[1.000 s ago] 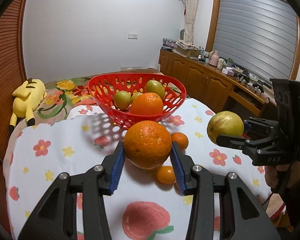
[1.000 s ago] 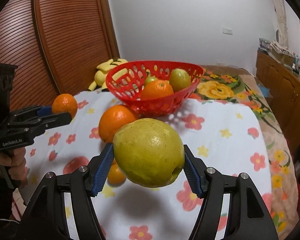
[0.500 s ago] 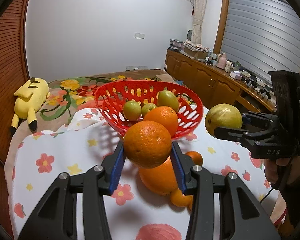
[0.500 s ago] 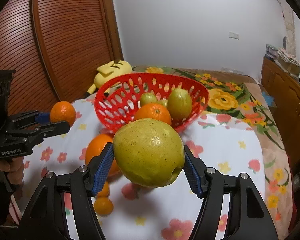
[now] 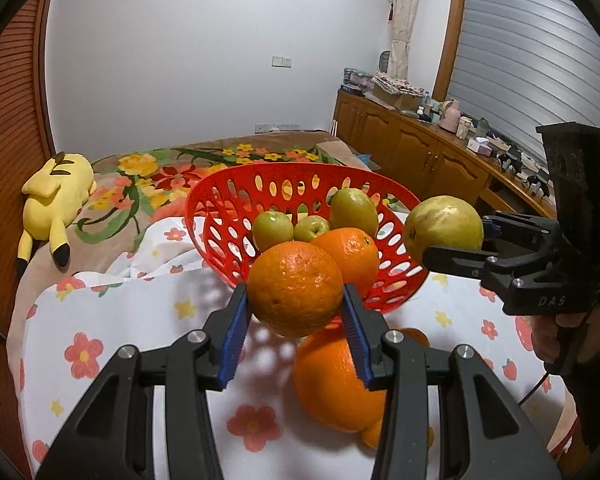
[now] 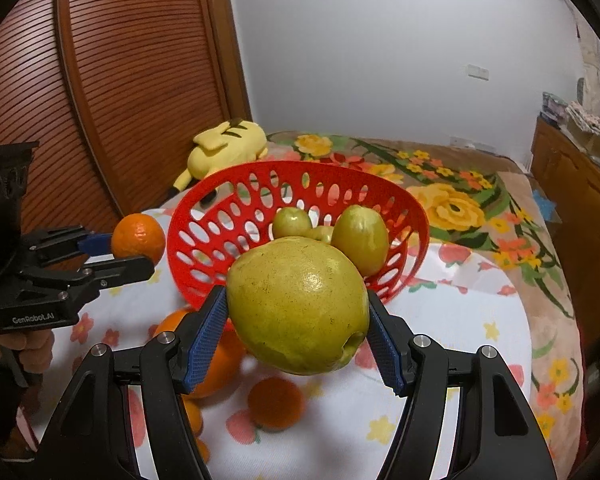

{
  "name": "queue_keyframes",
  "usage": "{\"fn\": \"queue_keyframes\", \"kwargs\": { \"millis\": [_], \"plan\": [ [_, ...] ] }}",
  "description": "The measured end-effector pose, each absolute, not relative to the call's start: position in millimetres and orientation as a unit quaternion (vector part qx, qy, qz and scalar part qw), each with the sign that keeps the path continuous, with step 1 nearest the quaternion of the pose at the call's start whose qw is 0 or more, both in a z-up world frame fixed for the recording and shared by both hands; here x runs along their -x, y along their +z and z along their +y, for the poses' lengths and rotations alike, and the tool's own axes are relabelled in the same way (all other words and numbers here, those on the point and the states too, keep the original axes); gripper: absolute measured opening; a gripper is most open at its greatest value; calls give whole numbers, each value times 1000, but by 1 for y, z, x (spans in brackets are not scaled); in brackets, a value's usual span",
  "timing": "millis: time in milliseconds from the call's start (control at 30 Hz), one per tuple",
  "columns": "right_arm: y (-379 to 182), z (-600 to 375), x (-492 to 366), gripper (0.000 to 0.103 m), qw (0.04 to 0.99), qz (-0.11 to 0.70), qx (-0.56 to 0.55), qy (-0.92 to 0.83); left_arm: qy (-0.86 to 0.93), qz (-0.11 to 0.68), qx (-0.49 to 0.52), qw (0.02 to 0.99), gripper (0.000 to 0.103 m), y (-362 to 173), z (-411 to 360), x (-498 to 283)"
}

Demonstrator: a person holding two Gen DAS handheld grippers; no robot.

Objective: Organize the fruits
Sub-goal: 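Lift and carry the pear with the right gripper while the left gripper carries the mandarin over the basket, then open the left gripper to drop the mandarin while the right gripper releases the pear into the basket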

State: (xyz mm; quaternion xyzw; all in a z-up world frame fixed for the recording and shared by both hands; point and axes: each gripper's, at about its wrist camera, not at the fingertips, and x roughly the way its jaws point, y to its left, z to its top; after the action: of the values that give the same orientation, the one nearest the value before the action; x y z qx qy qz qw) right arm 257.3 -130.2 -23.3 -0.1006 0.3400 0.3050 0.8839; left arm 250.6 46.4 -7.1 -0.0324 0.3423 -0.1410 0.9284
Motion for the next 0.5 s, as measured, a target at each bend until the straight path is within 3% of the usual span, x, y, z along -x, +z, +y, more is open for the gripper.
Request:
{"fn": "queue_keyframes", "kwargs": {
  "millis": [500],
  "plan": [
    [-28,-107,-283,68,875,345,119,319,-142,352,25,925,44,-10,47,-281]
  ]
}}
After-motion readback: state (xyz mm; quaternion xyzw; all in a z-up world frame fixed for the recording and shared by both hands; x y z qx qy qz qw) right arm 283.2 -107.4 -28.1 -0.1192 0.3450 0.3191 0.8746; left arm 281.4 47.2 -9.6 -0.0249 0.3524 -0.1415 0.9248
